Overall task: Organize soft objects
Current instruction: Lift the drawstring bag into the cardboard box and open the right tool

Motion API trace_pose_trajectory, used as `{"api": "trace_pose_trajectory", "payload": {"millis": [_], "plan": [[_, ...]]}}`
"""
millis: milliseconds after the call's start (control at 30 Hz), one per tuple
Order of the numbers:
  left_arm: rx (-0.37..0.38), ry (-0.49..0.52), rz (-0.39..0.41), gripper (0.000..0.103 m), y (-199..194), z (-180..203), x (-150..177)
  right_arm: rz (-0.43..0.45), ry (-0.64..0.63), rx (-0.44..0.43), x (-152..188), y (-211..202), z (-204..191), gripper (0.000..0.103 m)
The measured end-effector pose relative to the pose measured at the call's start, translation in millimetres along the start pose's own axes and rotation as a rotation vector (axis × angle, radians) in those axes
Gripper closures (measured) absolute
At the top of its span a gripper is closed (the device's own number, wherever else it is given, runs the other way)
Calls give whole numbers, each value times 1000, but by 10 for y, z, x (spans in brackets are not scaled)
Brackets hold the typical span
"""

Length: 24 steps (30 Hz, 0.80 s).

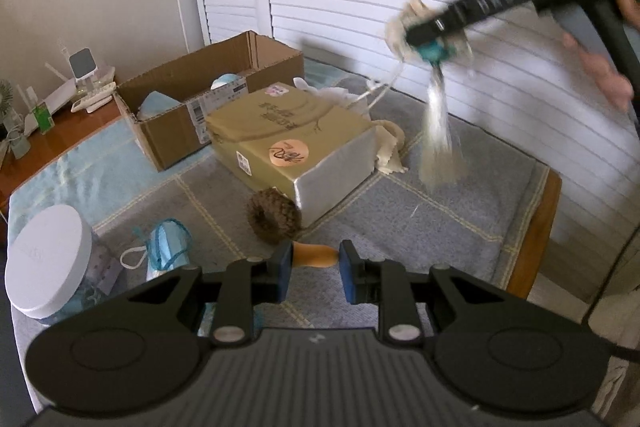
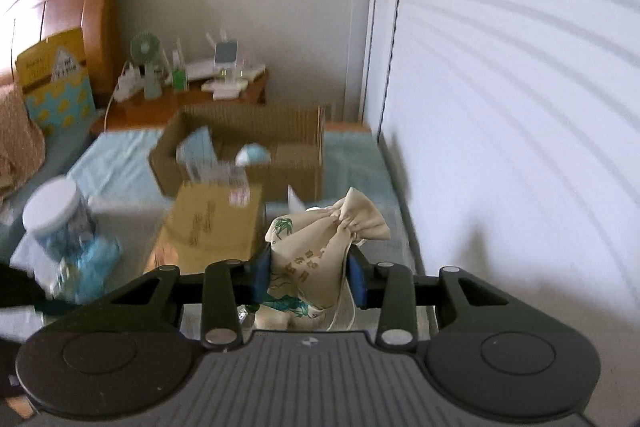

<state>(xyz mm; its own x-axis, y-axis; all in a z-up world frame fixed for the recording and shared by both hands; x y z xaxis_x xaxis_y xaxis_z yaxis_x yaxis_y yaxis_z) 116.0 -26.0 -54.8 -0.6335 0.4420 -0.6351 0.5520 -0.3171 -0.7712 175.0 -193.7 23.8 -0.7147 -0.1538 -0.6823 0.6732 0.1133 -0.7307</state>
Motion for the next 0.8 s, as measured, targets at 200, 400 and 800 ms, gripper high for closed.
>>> {"api": "trace_pose_trajectory", "payload": {"millis": [200, 400, 800], "plan": [[1, -9, 18, 79, -43, -60, 25, 56, -5, -8, -523, 22, -114, 60], [0, -30, 29, 79, -56, -162, 43, 84, -14, -24, -1021, 80, -261, 60], [9, -72, 42, 79, 7, -371, 50, 88, 14, -41, -1769, 498, -602, 60]]}}
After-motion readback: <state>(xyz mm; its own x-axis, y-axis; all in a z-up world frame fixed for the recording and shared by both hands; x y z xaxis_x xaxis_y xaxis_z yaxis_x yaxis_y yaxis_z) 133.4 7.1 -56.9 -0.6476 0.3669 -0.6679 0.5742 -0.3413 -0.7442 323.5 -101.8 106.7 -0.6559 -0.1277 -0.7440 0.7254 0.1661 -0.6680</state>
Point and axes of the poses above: each gripper's, at about its wrist camera, not at the fingertips, and y roughly the way its jaws point, z to its right, x to its underside, the point moved 7 cm from there along y, roughly the way its jaws point, and after that the axes turned 6 degrees about -z, right-handed, at the moved point
